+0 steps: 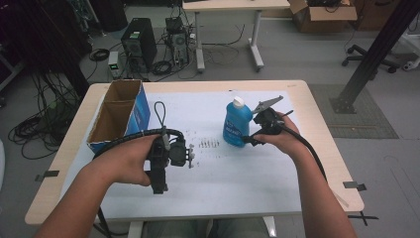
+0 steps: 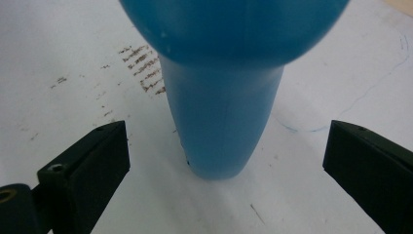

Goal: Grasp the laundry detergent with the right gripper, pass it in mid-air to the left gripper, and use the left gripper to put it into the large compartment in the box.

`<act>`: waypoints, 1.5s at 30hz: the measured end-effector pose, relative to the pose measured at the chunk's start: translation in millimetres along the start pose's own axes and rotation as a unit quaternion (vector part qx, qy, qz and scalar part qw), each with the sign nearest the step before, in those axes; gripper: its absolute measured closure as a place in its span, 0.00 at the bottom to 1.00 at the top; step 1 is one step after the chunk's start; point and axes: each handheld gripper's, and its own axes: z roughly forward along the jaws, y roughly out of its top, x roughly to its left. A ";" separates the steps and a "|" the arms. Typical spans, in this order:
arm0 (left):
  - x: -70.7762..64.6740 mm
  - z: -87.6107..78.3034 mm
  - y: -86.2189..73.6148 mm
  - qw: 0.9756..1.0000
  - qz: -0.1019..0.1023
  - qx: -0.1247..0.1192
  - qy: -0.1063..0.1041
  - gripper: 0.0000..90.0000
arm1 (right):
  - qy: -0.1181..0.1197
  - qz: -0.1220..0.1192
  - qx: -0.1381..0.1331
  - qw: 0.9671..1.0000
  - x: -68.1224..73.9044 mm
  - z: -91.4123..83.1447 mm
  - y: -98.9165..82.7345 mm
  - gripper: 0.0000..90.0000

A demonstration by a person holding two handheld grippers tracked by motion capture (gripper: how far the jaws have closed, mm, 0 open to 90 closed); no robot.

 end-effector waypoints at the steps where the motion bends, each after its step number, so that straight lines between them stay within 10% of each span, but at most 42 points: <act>1: -0.6 0.4 0.3 1.000 -0.001 -0.001 -0.001 0.00 | -0.001 0.000 -0.006 1.000 0.1 1.9 -0.1 0.03; 45: -5.2 0.3 5.6 1.000 0.003 0.003 -0.009 0.00 | -0.007 0.028 -0.107 0.994 4.0 24.7 0.1 0.02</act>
